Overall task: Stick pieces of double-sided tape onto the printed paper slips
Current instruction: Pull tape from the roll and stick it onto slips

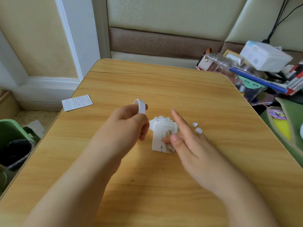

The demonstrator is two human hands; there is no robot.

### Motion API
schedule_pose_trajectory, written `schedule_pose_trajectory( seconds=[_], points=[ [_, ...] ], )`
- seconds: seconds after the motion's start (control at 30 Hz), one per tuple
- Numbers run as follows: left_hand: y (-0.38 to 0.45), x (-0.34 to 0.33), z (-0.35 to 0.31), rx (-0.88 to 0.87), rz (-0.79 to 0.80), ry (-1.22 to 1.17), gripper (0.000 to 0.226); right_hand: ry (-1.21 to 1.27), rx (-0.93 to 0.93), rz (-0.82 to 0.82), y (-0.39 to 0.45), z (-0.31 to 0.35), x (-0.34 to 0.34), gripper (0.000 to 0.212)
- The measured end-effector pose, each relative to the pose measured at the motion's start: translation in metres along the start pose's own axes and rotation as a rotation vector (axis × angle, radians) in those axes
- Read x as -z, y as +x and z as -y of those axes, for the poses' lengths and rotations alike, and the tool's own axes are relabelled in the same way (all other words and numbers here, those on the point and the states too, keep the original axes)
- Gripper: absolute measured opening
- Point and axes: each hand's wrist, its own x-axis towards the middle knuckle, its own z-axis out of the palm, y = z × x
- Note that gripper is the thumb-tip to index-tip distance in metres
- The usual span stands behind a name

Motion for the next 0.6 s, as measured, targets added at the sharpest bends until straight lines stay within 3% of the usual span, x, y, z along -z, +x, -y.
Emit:
schedule_pose_trajectory(
  seconds=[0.4, 0.6],
  points=[
    [-0.045, 0.000, 0.033, -0.362, 0.158, 0.415, 0.014, -0.019, -0.044, 0.054, -0.076, 0.029, -0.031, 0.073],
    [-0.059, 0.002, 0.057, -0.444, 0.132, 0.559, 0.039, 0.128, -0.062, -0.007, -0.087, 0.033, -0.039, 0.067]
  ],
)
